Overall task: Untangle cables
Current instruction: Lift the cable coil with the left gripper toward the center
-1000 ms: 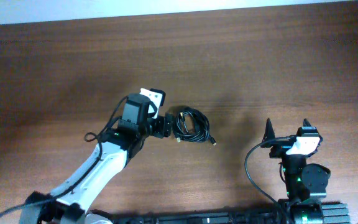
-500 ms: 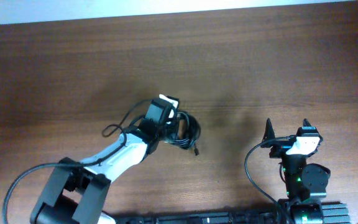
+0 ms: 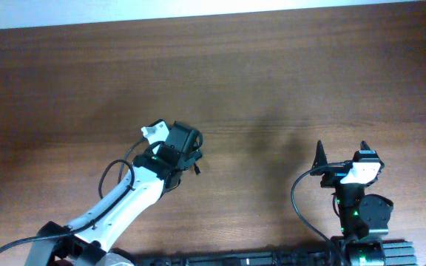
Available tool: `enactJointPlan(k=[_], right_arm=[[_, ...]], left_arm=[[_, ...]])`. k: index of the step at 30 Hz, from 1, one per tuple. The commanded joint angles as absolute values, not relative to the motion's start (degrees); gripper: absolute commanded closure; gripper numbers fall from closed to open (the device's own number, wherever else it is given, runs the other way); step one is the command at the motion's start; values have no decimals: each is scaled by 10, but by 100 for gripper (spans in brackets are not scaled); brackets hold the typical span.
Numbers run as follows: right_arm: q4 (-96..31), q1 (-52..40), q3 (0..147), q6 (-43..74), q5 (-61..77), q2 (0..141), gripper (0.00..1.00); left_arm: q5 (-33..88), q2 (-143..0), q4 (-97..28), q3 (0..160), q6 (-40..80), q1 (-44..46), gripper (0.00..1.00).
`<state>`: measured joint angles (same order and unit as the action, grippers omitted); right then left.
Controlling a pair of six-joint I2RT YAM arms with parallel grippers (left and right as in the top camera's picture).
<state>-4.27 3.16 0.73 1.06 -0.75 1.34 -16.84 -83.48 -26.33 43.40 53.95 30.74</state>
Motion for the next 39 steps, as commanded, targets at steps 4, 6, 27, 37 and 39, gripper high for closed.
enactJointPlan(k=[4,6,27,37,39], right_arm=[[-45,27,3,8,-6,11,2],[-45,27,3,8,-6,11,2],[-45,27,3,8,-6,11,1],[-45,27,3,8,-6,11,2],[-45,27,3,8,-6,11,2]], left_arm=[[-149,-829,-299,435,791,306,43],[-173,-829,-298,435,791,306,42],[-82,-883,-349,509,719,306,47],[-193,-869,-303,582,-63,306,16],[-189,-886,-303,582,-143,306,16]])
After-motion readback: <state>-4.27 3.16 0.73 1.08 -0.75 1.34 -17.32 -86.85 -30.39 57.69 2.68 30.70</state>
